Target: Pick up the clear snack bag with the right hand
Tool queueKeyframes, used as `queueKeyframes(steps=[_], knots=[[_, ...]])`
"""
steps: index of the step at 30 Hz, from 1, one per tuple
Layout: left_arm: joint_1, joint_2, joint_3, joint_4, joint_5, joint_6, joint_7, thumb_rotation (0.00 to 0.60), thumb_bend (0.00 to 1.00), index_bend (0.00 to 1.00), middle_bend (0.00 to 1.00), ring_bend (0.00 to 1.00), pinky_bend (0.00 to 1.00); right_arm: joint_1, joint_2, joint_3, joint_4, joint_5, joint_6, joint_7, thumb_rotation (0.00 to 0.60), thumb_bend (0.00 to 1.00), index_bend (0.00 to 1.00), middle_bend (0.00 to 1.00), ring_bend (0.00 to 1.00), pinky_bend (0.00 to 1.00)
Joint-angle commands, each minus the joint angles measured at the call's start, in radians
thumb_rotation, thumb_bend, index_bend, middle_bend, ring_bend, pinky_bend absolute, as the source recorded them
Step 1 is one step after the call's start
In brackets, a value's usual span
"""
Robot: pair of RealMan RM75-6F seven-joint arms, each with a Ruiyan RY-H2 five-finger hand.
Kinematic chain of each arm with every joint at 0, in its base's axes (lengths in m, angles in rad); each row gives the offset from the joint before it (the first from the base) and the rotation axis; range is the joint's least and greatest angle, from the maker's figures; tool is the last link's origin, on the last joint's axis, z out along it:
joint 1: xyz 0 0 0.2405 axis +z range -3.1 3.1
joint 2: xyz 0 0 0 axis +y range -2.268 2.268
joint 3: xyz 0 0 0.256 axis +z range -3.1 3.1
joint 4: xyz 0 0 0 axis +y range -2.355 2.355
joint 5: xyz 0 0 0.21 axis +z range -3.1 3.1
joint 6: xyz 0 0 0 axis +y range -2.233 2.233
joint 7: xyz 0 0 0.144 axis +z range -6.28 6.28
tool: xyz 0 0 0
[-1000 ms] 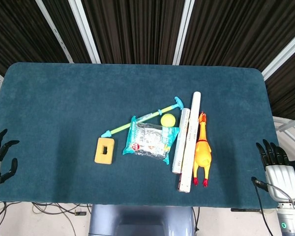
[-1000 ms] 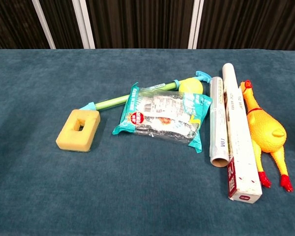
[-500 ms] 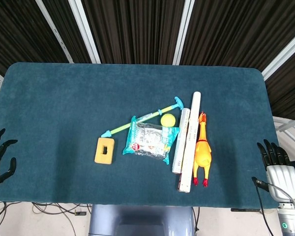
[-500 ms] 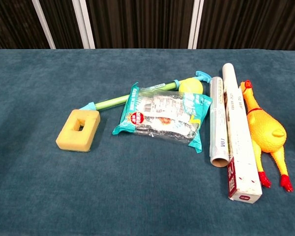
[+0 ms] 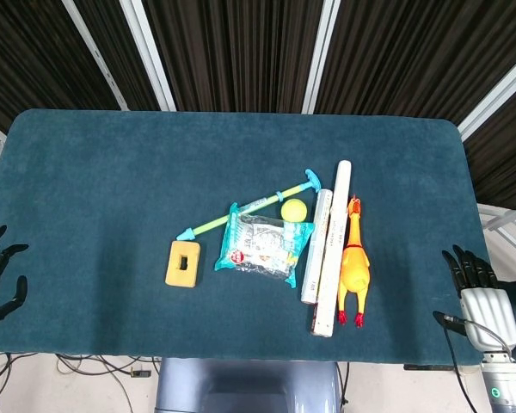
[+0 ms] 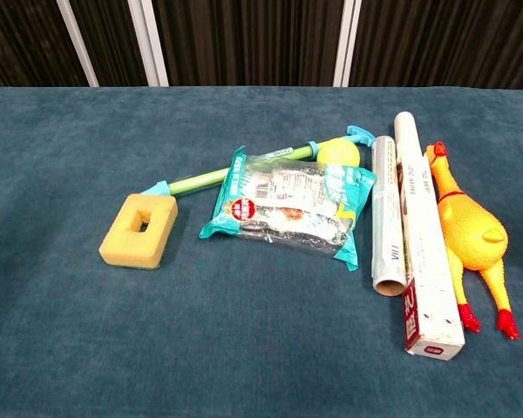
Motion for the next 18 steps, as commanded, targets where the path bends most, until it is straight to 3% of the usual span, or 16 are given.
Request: queueKeyframes(steps=[1, 5, 8, 10, 18], knots=[[0.001, -0.001, -0.004, -0.006, -0.009, -0.001, -0.004, 0.6, 0.51, 0.23, 0.0, 0.0, 0.0, 0.056, 0.044, 0.02, -0.044, 0.021, -0.088, 0.044, 0.6, 0.11, 0.02, 0.02, 0.05, 0.12], [0.001, 0.001, -0.003, -0.01, -0.009, -0.002, -0.008, 0.6, 0.5, 0.22, 0.0, 0.0, 0.0, 0.139, 0.09, 0.065, -0.093, 0.058, -0.201, 0.056, 0.6, 0.11, 0.02, 0.02, 0.05, 0.12], [0.002, 0.001, -0.007, -0.013, -0.012, 0.0, -0.029, 0.6, 0.51, 0.23, 0.0, 0.0, 0.0, 0.29, 0.109, 0.155, -0.148, 0.13, -0.377, 0.06, 0.6, 0.11, 0.02, 0.02, 0.05, 0.12], [0.002, 0.001, -0.008, -0.011, -0.011, 0.0, -0.035, 0.6, 0.51, 0.23, 0.0, 0.0, 0.0, 0.34, 0.106, 0.178, -0.163, 0.18, -0.441, 0.042, 0.6, 0.11, 0.02, 0.02, 0.05, 0.12], [0.002, 0.003, -0.011, -0.008, -0.02, -0.006, -0.045, 0.6, 0.5, 0.23, 0.0, 0.0, 0.0, 0.513, -0.003, 0.236, -0.197, 0.426, -0.579, -0.094, 0.6, 0.09, 0.02, 0.02, 0.05, 0.12]])
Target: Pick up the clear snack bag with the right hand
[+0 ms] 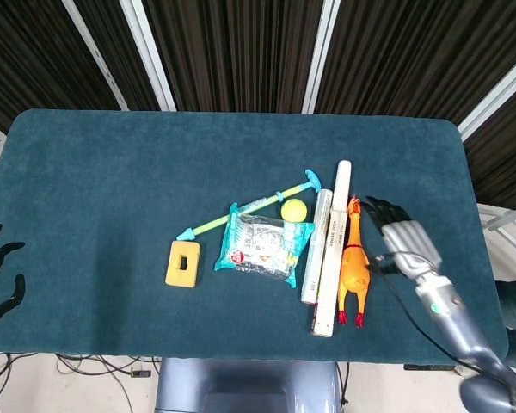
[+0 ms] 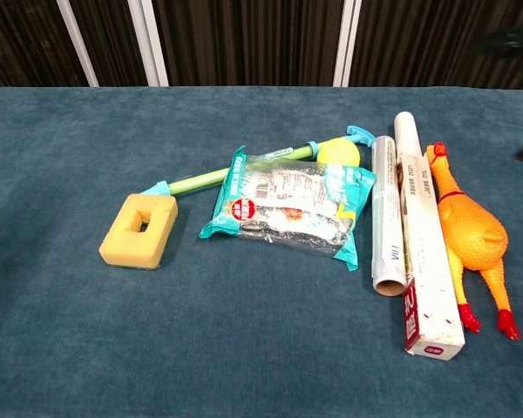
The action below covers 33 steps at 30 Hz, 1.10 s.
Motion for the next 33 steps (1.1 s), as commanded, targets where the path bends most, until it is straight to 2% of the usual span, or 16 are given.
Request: queueKeyframes(steps=[1, 7, 10, 16, 24, 33], knots=[[0.0, 0.001, -0.001, -0.001, -0.003, -0.002, -0.003, 0.6, 0.51, 0.23, 0.0, 0.0, 0.0, 0.099, -0.083, 0.041, -0.028, 0.149, -0.078, -0.096, 0.6, 0.09, 0.02, 0.02, 0.05, 0.12], [-0.001, -0.002, -0.003, -0.004, -0.008, -0.006, -0.004, 0.6, 0.51, 0.23, 0.0, 0.0, 0.0, 0.218, -0.203, 0.025, -0.007, 0.362, -0.088, -0.249, 0.6, 0.08, 0.02, 0.02, 0.05, 0.12], [-0.002, 0.0, -0.005, -0.006, -0.012, -0.008, -0.011, 0.6, 0.51, 0.23, 0.0, 0.0, 0.0, 0.281, -0.281, 0.013, 0.008, 0.49, -0.04, -0.343, 0.6, 0.07, 0.01, 0.02, 0.04, 0.12], [-0.002, 0.001, -0.004, -0.013, -0.018, -0.013, -0.013, 0.6, 0.51, 0.22, 0.0, 0.0, 0.0, 0.345, -0.378, 0.0, 0.029, 0.625, 0.049, -0.439, 0.6, 0.03, 0.01, 0.02, 0.04, 0.12], [0.0, -0.002, -0.005, -0.021, -0.021, -0.011, -0.008, 0.6, 0.51, 0.22, 0.0, 0.0, 0.0, 0.381, -0.494, -0.019, 0.1, 0.681, 0.122, -0.486, 0.6, 0.01, 0.01, 0.02, 0.03, 0.12], [0.0, 0.0, -0.009, -0.027, -0.029, -0.014, -0.01, 0.6, 0.51, 0.22, 0.0, 0.0, 0.0, 0.398, -0.599, -0.024, 0.185, 0.662, 0.169, -0.5, 0.6, 0.01, 0.01, 0.03, 0.02, 0.12]])
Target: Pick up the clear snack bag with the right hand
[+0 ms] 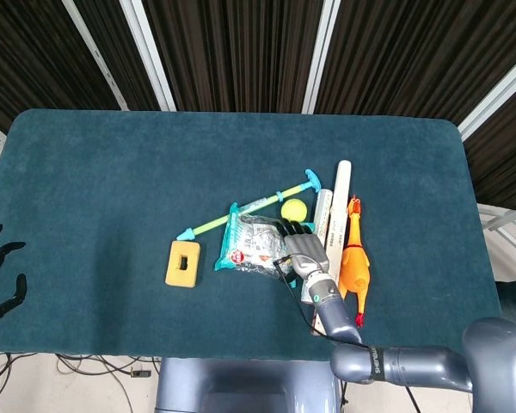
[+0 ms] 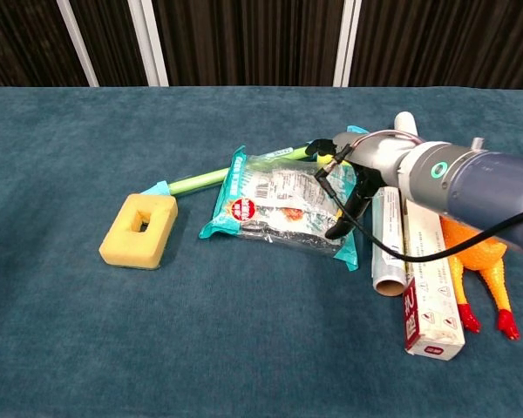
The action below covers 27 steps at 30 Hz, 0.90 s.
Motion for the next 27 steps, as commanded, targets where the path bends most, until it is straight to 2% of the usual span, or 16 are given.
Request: queueKeyframes(steps=[1, 11, 21, 24, 27], knots=[[0.0, 0.001, -0.001, -0.001, -0.005, -0.002, -0.002, 0.6, 0.51, 0.22, 0.0, 0.0, 0.0, 0.008, -0.031, 0.0, 0.028, -0.007, 0.018, -0.011, 0.6, 0.01, 0.01, 0.03, 0.02, 0.12], [0.0, 0.004, -0.005, -0.012, -0.016, -0.009, -0.007, 0.6, 0.51, 0.22, 0.0, 0.0, 0.0, 0.03, -0.121, 0.001, 0.145, 0.013, 0.018, -0.073, 0.6, 0.01, 0.01, 0.03, 0.0, 0.12], [0.0, 0.007, -0.011, -0.023, -0.034, -0.014, -0.01, 0.6, 0.51, 0.23, 0.0, 0.0, 0.0, 0.056, -0.183, 0.04, 0.213, 0.052, -0.029, -0.088, 0.6, 0.01, 0.01, 0.03, 0.0, 0.12], [0.001, 0.007, -0.012, -0.023, -0.035, -0.013, -0.011, 0.6, 0.51, 0.23, 0.0, 0.0, 0.0, 0.062, -0.195, 0.053, 0.233, 0.061, -0.034, -0.093, 0.6, 0.01, 0.01, 0.06, 0.03, 0.12], [0.0, 0.007, -0.013, -0.024, -0.04, -0.016, -0.013, 0.6, 0.51, 0.23, 0.0, 0.0, 0.0, 0.068, -0.203, 0.055, 0.245, 0.07, -0.046, -0.105, 0.6, 0.01, 0.01, 0.13, 0.11, 0.12]])
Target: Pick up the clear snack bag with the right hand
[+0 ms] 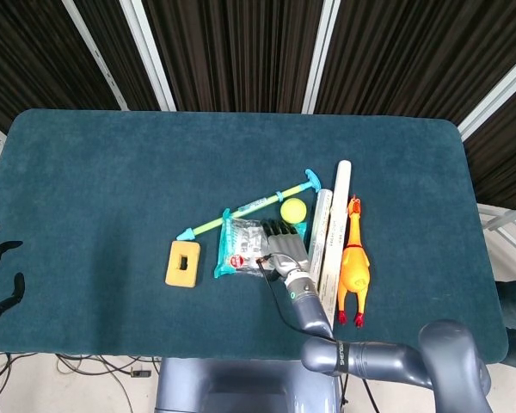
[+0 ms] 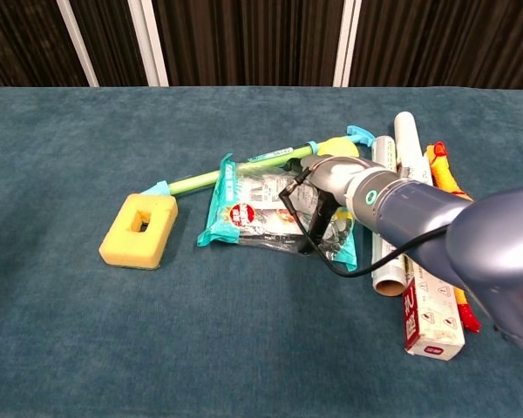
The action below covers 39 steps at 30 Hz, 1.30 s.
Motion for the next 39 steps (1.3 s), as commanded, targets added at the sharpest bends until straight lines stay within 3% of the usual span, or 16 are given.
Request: queueKeyframes(steps=[1, 3, 6, 9, 11, 14, 22, 28, 33, 39], knots=[[0.0, 0.001, -0.001, -0.002, -0.004, -0.002, -0.002, 0.6, 0.51, 0.23, 0.0, 0.0, 0.0, 0.005, -0.006, 0.001, 0.008, 0.01, -0.011, -0.01, 0.6, 0.01, 0.01, 0.16, 0.15, 0.12], [0.001, 0.002, -0.003, -0.004, -0.007, -0.002, -0.005, 0.6, 0.51, 0.23, 0.0, 0.0, 0.0, 0.004, -0.01, 0.003, 0.011, 0.017, -0.021, -0.01, 0.6, 0.01, 0.04, 0.2, 0.2, 0.12], [0.001, 0.003, -0.004, -0.007, -0.011, -0.003, -0.005, 0.6, 0.51, 0.23, 0.0, 0.0, 0.0, -0.001, -0.011, 0.003, 0.01, 0.008, -0.031, 0.004, 0.6, 0.04, 0.15, 0.3, 0.3, 0.12], [0.001, 0.003, -0.005, -0.007, -0.014, -0.005, -0.005, 0.6, 0.51, 0.23, 0.0, 0.0, 0.0, -0.013, -0.008, 0.012, 0.001, -0.022, -0.04, 0.046, 0.6, 0.25, 0.34, 0.46, 0.44, 0.15], [0.001, 0.003, -0.005, -0.007, -0.015, -0.005, -0.006, 0.6, 0.51, 0.23, 0.0, 0.0, 0.0, -0.029, -0.011, 0.029, -0.005, -0.046, -0.038, 0.101, 0.6, 0.42, 0.48, 0.55, 0.53, 0.22], [0.001, 0.004, -0.005, -0.007, -0.015, -0.007, -0.006, 0.6, 0.51, 0.23, 0.0, 0.0, 0.0, -0.058, -0.023, 0.05, -0.003, -0.093, -0.022, 0.189, 0.6, 0.53, 0.58, 0.6, 0.59, 0.27], [0.0, 0.003, -0.006, -0.006, -0.019, -0.009, 0.002, 0.6, 0.51, 0.23, 0.0, 0.0, 0.0, -0.116, 0.018, 0.052, -0.045, -0.18, -0.017, 0.298, 0.6, 0.56, 0.68, 0.68, 0.65, 0.3], [0.0, 0.002, -0.007, -0.004, -0.02, -0.008, 0.004, 0.6, 0.51, 0.23, 0.0, 0.0, 0.0, -0.171, 0.091, 0.066, -0.125, -0.265, -0.011, 0.404, 0.6, 0.56, 0.69, 0.67, 0.65, 0.3], [0.0, 0.0, -0.007, -0.003, -0.021, -0.007, 0.009, 0.6, 0.51, 0.23, 0.0, 0.0, 0.0, -0.224, 0.202, 0.091, -0.226, -0.314, -0.01, 0.482, 0.6, 0.55, 0.69, 0.67, 0.65, 0.3], [0.002, -0.002, -0.007, -0.004, -0.023, -0.003, 0.016, 0.6, 0.51, 0.23, 0.0, 0.0, 0.0, -0.382, 0.484, 0.167, -0.442, -0.395, -0.022, 0.716, 0.6, 0.53, 0.69, 0.66, 0.64, 0.3]])
